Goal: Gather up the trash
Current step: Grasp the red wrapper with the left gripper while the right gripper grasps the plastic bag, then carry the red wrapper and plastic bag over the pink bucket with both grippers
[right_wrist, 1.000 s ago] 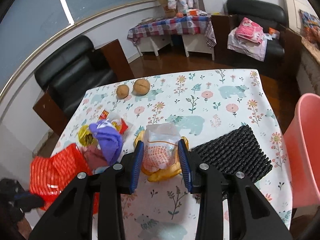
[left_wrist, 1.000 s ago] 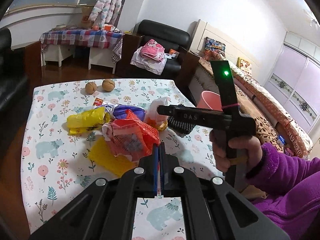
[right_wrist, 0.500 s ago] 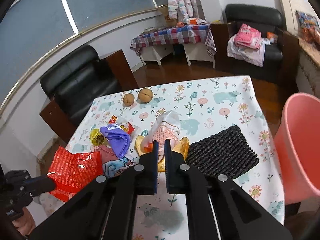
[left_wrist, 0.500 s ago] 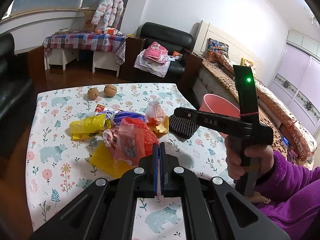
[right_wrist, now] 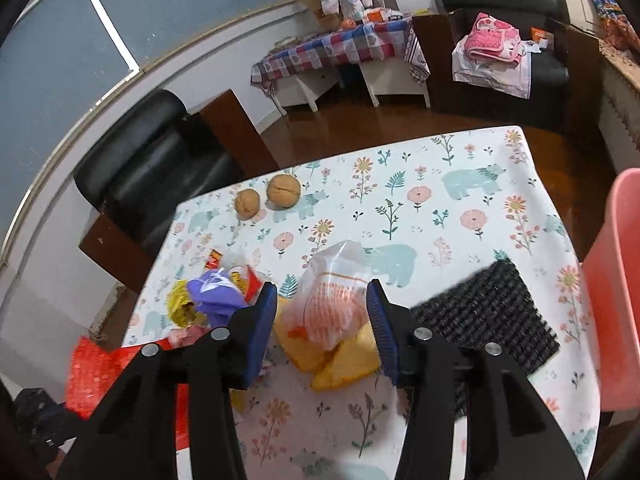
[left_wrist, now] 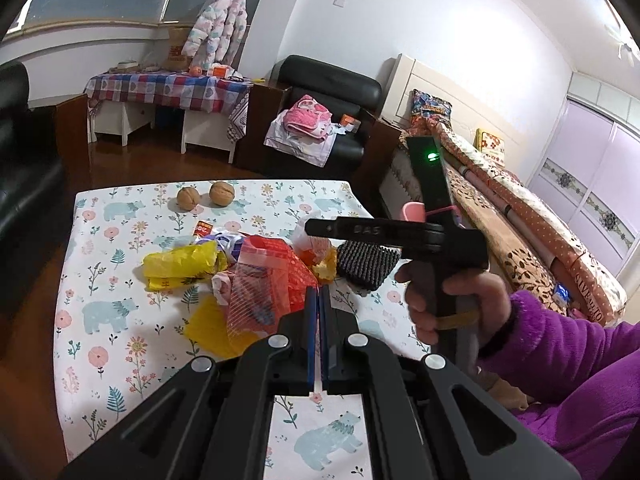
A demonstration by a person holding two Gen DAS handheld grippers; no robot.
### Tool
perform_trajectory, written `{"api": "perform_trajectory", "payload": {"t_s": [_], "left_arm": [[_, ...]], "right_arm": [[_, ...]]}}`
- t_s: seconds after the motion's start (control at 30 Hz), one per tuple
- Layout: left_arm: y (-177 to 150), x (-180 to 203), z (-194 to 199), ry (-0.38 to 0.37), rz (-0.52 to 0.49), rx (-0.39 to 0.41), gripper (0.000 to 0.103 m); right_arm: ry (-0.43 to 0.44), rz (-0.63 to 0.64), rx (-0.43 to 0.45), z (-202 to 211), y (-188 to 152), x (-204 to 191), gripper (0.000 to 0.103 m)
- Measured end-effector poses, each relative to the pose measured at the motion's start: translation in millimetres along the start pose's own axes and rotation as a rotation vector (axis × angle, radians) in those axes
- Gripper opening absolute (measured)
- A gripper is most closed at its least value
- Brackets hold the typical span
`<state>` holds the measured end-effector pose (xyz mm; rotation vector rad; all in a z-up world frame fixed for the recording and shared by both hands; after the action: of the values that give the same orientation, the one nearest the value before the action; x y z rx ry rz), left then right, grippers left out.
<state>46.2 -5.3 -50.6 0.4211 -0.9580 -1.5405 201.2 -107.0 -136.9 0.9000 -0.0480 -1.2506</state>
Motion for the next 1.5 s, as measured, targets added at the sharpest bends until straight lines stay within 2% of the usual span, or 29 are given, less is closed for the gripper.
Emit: {"api": "perform_trajectory", "payload": {"t_s": [0.17,0.23,0.3,0.6,0.83,1.07,1.5], "left_arm": [[-0.8,-3.5,-1.4,0.003,0.012,-0.004,0.001],[-0.4,-3.9,-2.7,0.005,0.013,-0.006,0.001],[0.8,-3.6,-3.7,0.011,0.015,-0.007,0.001],[13.5,1.7,-6.3,0.035,0.013,0.012,0.001],[34.0,21.1,-10.1,0.026,-0.013,0.048,0.001],[49.2,45.9,-22.9,-0.004,-0.037,0.054,0.001],[83.8,116.9,-58.0,-0.11,-0.1,0.061,0.001]], "right_arm": [[-0.016,-0.012,-0.024,-8.7,-5.3,6.9,0.047],[-0.024,0.006,-0.016,-6.3,-6.6,7.4,0.039],[-0.027,0.016,-0.004,-2.2,-7.2,7.6,0.037],[-0.026,0.065,0.076,39.2,-5.7,2.5,0.035],[-0.041,0.061,0.159,85.4,-0.3,8.7,0.035],[-0.114,0.05,0.224,123.8,1.5,30.6,0.035],[-0.297,-0.054,0.326,181.1,3.5,106.9,0.035]]}}
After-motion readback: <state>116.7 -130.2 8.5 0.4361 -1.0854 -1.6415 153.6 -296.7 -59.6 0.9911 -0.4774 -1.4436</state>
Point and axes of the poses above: each gripper's, at about its wrist camera, not at the fingertips, and z roughly against the way its jaws point, x to its right, y to its top, the point moved 10 cm from there along -z, roughly the way its jaws point, and after that the axes turned 5 degrees about y, right-handed, at the moved point
